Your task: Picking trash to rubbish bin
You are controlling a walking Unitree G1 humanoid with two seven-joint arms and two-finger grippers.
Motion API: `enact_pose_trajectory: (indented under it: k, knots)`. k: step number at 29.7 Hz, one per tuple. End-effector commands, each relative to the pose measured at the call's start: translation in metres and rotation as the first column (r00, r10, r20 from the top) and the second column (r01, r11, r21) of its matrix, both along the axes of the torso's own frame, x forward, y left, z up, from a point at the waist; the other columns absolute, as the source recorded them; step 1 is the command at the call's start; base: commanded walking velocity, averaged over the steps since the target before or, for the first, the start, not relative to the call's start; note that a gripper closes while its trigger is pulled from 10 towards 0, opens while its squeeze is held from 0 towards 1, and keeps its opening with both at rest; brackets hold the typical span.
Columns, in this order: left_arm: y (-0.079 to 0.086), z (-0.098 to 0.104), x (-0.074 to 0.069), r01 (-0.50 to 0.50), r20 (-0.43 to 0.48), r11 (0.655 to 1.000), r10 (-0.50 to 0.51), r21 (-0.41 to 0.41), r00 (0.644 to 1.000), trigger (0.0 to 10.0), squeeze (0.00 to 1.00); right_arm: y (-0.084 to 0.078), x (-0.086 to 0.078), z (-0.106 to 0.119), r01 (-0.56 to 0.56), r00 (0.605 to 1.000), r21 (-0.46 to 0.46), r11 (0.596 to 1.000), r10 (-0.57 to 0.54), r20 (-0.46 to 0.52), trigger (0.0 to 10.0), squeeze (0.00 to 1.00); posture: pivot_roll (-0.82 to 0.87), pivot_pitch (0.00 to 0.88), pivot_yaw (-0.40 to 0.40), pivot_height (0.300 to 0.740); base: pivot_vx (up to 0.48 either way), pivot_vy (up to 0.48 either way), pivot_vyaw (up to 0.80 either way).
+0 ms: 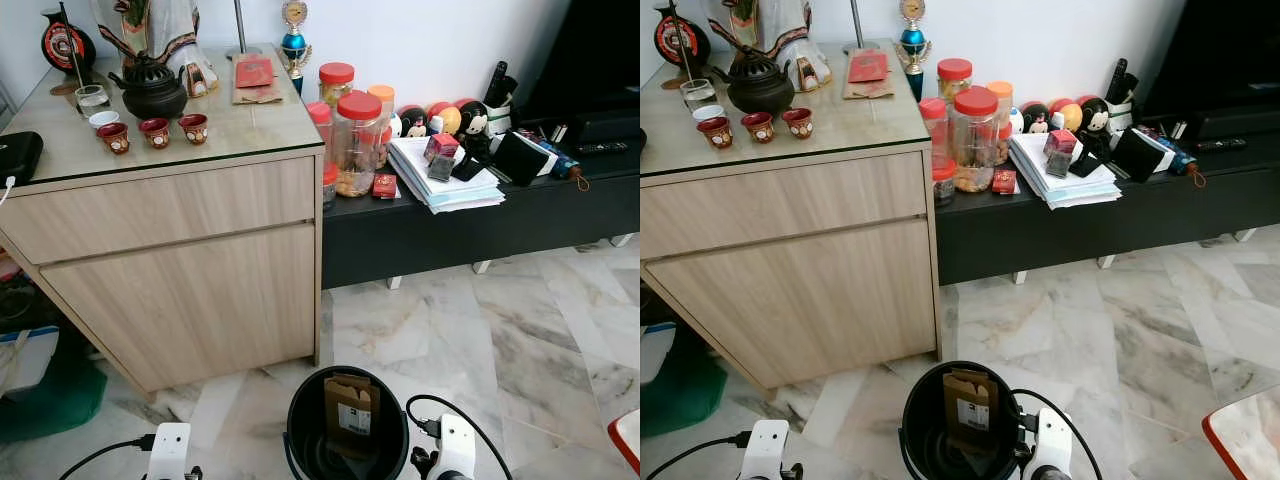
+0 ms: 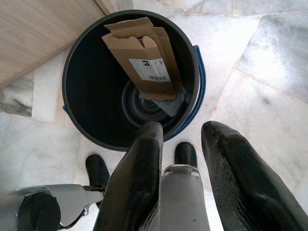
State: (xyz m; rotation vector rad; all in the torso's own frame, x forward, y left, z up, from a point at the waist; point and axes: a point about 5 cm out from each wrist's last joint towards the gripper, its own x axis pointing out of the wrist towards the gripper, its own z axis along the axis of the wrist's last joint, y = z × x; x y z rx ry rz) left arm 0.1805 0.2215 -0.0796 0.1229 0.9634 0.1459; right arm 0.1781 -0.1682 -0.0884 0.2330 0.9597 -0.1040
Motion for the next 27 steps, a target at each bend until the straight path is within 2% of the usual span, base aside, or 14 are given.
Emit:
enact_pose_trajectory:
  k: [1, 24, 27]
  knots:
    - [0.0013, -0.0008, -0.0018, 0.018, -0.018, 1.000, -0.018, 0.007, 1.000, 10.0, 0.00, 0.0024, 0.0004, 0.0001, -0.012, 1.000, 0.002, 1.000, 0.012, 0.005, 10.0, 0.00, 0.00, 0.000, 0.000, 0.740, 0.000, 0.000, 0.00]
    - [-0.0051, 0.0003, 0.0027, 0.008, 0.010, 0.999, -0.007, -0.034, 1.000, 10.0, 0.00, 0.0047, 0.0036, 0.0014, -0.043, 0.999, 0.003, 0.999, 0.043, 0.009, 10.0, 0.00, 0.01, 0.000, -0.011, 0.740, 0.000, 0.000, 0.00]
    - [-0.0054, 0.0005, 0.0032, 0.002, 0.014, 0.999, -0.001, -0.041, 1.000, 10.0, 0.00, 0.0051, 0.0038, 0.0015, -0.044, 0.999, 0.005, 0.999, 0.044, 0.010, 10.0, 0.00, 0.01, 0.000, -0.015, 0.740, -0.299, 0.000, 0.00]
